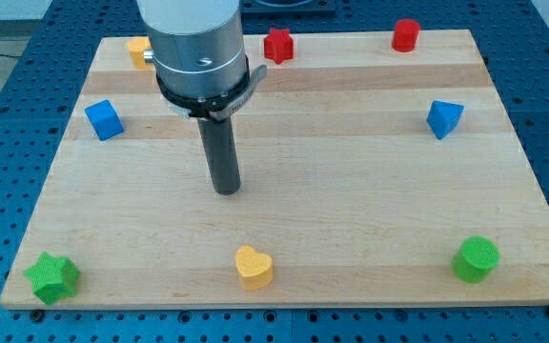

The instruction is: Move the arm below the red circle

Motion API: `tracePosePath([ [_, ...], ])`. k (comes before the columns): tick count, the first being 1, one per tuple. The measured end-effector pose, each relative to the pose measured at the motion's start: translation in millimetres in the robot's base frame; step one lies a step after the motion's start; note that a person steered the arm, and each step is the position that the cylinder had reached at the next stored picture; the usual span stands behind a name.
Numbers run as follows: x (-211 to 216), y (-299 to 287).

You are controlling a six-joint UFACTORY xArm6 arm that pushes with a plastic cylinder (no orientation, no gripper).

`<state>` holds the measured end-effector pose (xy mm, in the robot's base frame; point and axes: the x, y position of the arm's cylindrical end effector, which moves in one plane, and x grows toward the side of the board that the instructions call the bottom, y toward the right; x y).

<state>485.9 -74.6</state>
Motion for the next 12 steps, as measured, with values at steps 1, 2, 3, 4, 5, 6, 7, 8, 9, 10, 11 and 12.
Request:
tracePosePath([
  [1, -1.5, 5.7],
  [2, -2.7, 8.6],
  [3, -2.7, 8.6],
  [4, -2.7, 15.5],
  [5, -2.7, 15.5],
  [6, -2.7, 52.7],
  [7, -2.7, 105.5],
  [8, -3.6, 129.5],
  [9, -3.7, 137.0],
  [10, -14.1, 235.1],
  [11, 0.3, 299.9],
  [12, 17.4, 213.3],
])
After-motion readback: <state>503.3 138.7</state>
